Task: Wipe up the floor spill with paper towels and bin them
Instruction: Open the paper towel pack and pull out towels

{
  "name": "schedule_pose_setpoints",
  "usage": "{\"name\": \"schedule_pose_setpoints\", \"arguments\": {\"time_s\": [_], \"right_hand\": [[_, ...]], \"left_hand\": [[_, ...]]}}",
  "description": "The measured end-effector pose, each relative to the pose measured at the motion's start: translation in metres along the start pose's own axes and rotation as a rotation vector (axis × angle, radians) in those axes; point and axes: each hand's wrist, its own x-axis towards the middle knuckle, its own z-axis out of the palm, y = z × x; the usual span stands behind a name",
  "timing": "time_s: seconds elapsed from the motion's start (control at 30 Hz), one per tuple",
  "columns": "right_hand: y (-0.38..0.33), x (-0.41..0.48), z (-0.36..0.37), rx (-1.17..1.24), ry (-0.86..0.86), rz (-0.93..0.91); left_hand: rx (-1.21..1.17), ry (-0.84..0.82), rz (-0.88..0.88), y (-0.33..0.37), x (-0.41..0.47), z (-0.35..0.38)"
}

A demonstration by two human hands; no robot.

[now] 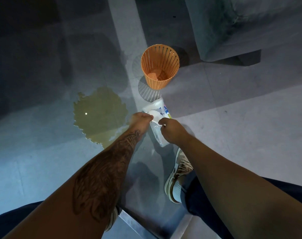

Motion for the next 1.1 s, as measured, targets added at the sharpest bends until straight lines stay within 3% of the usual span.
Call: {"name": "schedule_pose_setpoints", "arguments": {"time_s": [0.07, 0.2, 0.33, 0.47, 0.6, 0.77, 0.93, 1.1], "right_hand": [[-0.006, 0.002, -0.001, 0.025, 0.057, -0.042], [-0.009, 0.011, -0.004, 0.116, -0.012, -0.015], [-0.007, 0.011, -0.004, 0.213, -0.039, 0.073], [-0.011, 0.004, -0.001, 0.373, 0.15, 0.001], [-0.018, -0.004, -0.015, 0.614, 0.089, 0.096], [-0.022, -0.007, -0.026, 0.556, 0.103, 0.022], [-0.019, -0.002, -0.027, 0.295, 0.232, -0.058], [-0.021, -0.01, -0.03, 0.352, 0.254, -0.083]], "left_hand": [[-0.097, 0.036, -0.028, -0.002, 0.002, 0.001], [-0.23, -0.089, -0.127, -0.003, 0.0, 0.001], [-0.201, -0.138, -0.104, -0.004, -0.006, -0.002], [-0.209, -0.137, -0.066, -0.002, -0.013, 0.004], [-0.196, -0.137, -0.025, 0.004, -0.017, 0.004], [-0.361, -0.126, -0.099, 0.005, -0.015, 0.0], [-0.404, -0.192, -0.125, 0.002, -0.016, 0.003], [-0.443, -0.232, -0.12, 0.005, -0.019, 0.004]]}}
